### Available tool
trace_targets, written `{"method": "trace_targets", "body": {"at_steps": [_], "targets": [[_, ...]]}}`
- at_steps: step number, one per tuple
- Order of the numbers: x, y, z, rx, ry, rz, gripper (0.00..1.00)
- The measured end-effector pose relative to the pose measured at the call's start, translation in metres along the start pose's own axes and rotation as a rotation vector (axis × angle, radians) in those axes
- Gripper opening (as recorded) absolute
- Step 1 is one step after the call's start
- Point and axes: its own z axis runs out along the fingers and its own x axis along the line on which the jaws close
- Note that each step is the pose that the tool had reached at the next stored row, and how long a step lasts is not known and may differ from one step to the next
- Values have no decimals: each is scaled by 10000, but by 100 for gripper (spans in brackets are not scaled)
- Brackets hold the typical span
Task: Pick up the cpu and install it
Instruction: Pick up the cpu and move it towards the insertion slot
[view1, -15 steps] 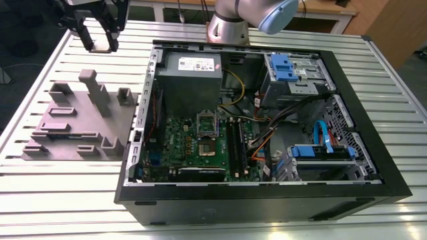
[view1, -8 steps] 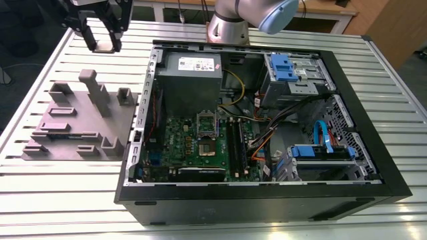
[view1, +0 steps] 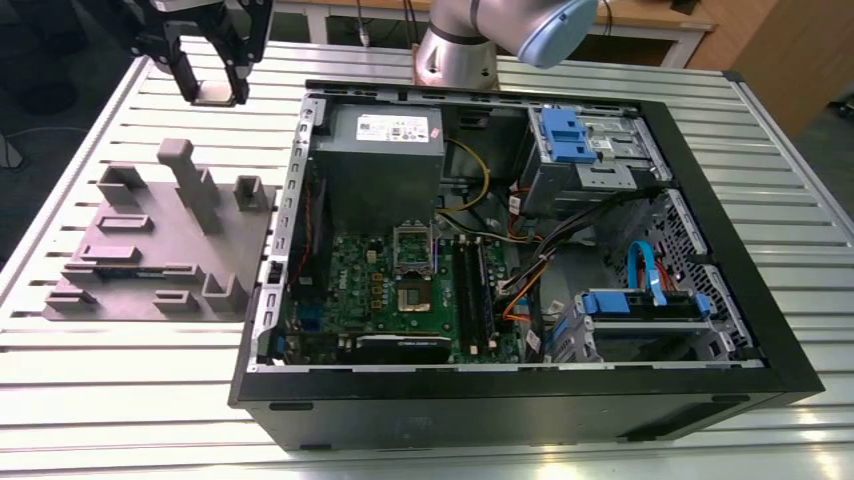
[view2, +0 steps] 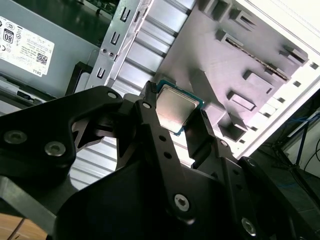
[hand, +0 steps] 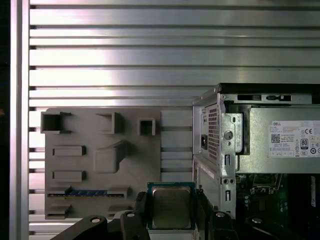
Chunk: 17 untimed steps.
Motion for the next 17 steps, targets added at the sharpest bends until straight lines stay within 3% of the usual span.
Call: {"method": "trace_targets", "body": {"at_steps": [17], "targets": [[-69, 1, 2, -1, -1, 0, 47]]}}
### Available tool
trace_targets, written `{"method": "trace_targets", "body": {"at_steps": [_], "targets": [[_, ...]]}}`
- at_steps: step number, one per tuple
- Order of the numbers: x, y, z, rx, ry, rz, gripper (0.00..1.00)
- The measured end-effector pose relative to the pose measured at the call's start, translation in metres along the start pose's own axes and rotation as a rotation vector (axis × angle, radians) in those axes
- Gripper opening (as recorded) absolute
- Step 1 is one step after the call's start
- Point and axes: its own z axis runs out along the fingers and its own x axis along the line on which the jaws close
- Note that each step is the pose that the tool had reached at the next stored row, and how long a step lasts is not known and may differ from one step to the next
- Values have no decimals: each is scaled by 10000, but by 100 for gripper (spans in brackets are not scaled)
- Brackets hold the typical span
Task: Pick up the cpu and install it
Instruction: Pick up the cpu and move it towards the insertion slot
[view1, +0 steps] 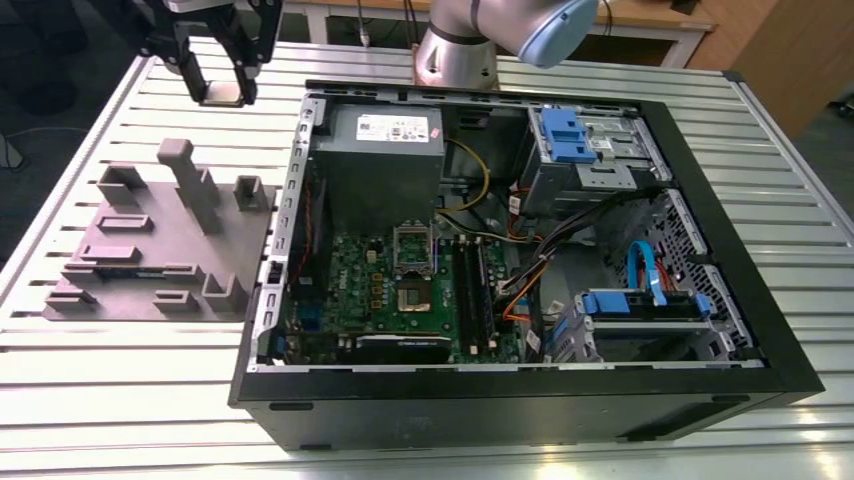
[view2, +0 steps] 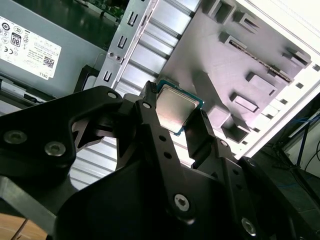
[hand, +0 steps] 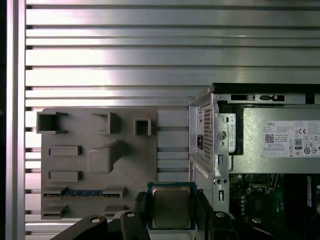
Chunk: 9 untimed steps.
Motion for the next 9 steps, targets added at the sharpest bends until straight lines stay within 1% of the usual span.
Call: {"method": "trace_targets", "body": {"at_steps": [9], "targets": [[-31, 1, 1, -1, -1, 0, 47]]}}
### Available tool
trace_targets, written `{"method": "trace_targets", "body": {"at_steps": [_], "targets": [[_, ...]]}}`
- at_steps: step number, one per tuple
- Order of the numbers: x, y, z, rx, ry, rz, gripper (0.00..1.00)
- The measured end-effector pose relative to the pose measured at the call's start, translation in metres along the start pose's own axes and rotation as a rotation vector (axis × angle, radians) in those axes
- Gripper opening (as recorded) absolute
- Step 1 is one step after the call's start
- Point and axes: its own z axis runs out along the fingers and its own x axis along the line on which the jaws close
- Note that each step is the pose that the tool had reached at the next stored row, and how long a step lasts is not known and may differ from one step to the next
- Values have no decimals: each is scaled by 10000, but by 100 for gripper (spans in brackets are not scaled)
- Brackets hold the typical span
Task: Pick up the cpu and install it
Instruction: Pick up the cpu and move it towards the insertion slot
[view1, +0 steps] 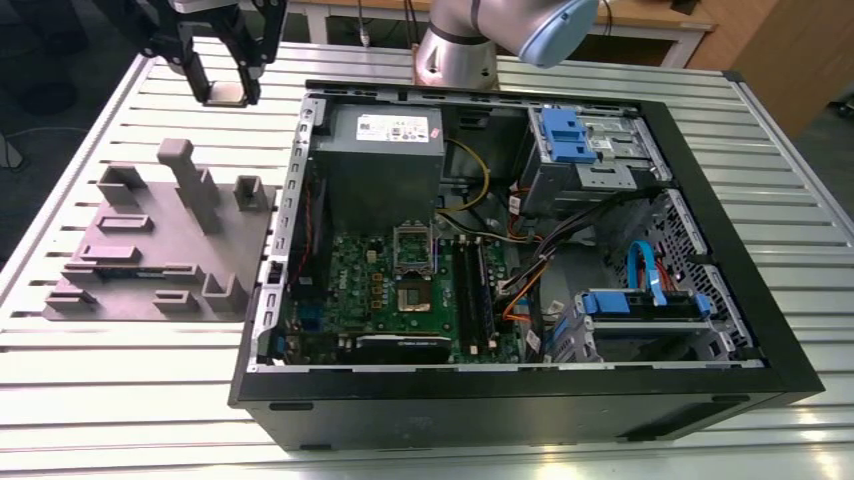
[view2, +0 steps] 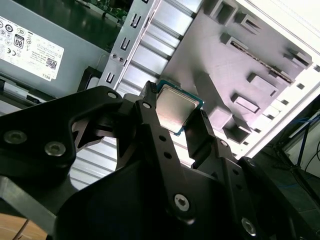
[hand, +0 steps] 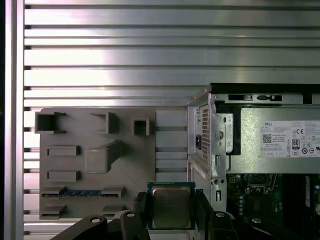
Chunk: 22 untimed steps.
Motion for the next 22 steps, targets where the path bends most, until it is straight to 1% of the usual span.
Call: {"method": "trace_targets", "body": {"at_steps": [22], "targets": [[-95, 2, 1, 1, 1, 0, 47]]}}
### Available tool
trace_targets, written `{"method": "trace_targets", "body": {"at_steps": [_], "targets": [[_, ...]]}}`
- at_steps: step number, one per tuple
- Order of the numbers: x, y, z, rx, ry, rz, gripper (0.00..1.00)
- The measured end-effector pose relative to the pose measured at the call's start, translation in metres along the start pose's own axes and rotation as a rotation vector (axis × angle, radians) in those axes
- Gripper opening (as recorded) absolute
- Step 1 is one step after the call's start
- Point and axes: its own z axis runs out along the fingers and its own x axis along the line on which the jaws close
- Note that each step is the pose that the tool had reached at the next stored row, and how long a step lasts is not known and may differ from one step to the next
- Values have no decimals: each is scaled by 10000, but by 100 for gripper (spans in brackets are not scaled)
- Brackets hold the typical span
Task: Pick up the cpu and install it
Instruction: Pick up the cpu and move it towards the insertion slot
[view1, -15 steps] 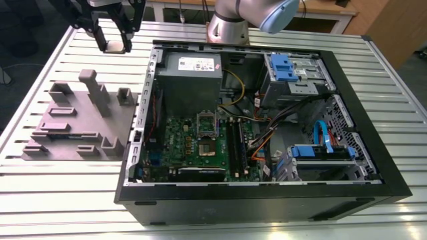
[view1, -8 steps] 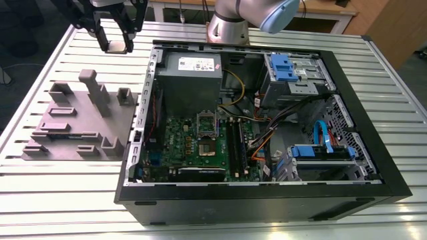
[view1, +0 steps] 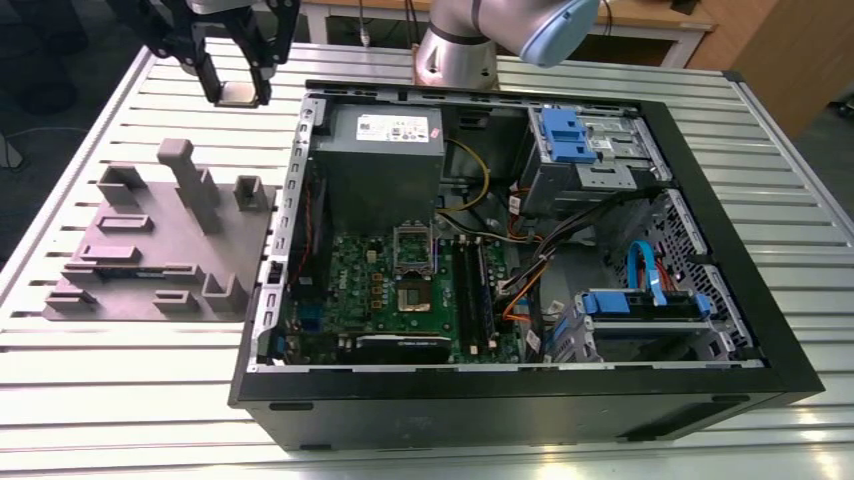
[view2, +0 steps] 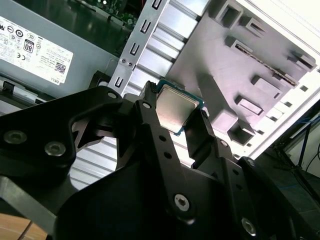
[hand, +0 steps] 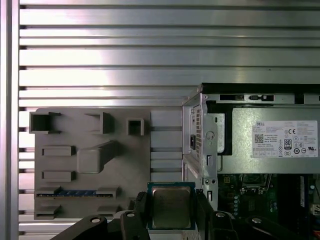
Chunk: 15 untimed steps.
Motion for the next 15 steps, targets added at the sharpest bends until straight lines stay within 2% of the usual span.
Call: {"method": "trace_targets", "body": {"at_steps": [15], "targets": [[-67, 1, 1, 0, 0, 0, 47]]}}
